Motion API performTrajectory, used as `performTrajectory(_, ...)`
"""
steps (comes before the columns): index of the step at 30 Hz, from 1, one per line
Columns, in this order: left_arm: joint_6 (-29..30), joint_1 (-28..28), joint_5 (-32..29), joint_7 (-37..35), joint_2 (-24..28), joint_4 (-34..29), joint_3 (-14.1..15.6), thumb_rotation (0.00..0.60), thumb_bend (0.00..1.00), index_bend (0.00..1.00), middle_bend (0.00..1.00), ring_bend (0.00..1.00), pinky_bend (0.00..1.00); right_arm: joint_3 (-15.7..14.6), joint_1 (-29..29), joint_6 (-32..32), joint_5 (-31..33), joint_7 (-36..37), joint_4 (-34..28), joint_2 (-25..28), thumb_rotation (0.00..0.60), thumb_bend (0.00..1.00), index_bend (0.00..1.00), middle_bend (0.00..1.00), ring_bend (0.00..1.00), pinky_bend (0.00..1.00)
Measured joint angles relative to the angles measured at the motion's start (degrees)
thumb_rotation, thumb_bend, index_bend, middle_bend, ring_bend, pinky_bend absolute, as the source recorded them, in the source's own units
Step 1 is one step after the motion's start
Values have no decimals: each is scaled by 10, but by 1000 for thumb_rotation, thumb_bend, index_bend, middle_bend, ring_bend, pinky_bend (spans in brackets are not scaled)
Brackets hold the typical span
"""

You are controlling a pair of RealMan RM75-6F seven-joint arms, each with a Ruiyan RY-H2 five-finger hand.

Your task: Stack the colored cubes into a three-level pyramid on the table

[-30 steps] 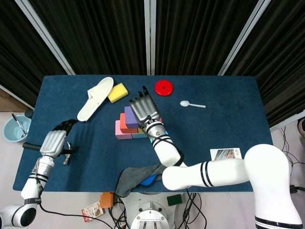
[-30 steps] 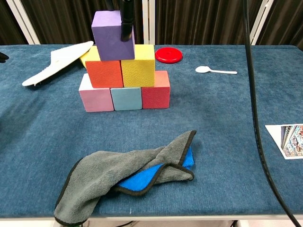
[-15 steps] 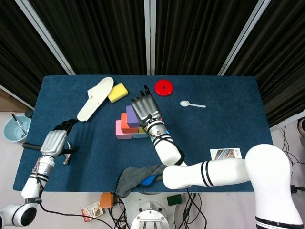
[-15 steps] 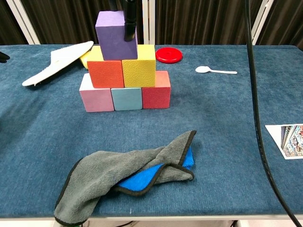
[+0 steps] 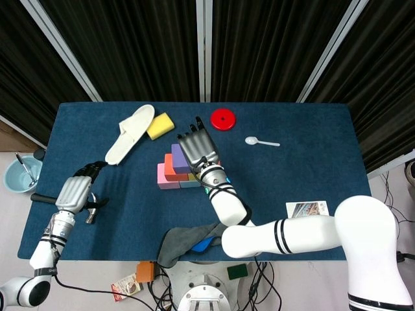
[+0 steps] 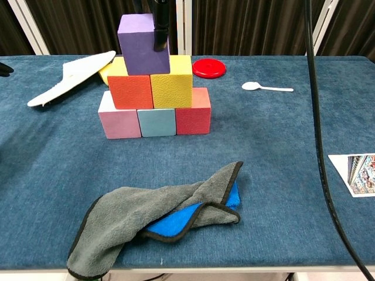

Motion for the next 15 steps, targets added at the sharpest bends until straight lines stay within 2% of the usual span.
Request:
performTrajectory(10, -1, -1, -1, 3, 0, -2, 0, 600, 174, 113, 86, 90, 177, 1, -1, -2, 4, -1, -2, 2, 600, 133, 206, 327, 132, 0)
performTrajectory(15, -1, -2, -1, 5, 1, -3, -1, 600, 175, 113, 86, 90, 176, 1, 0, 2, 0, -1, 0, -1, 600, 132, 213, 391, 132, 0)
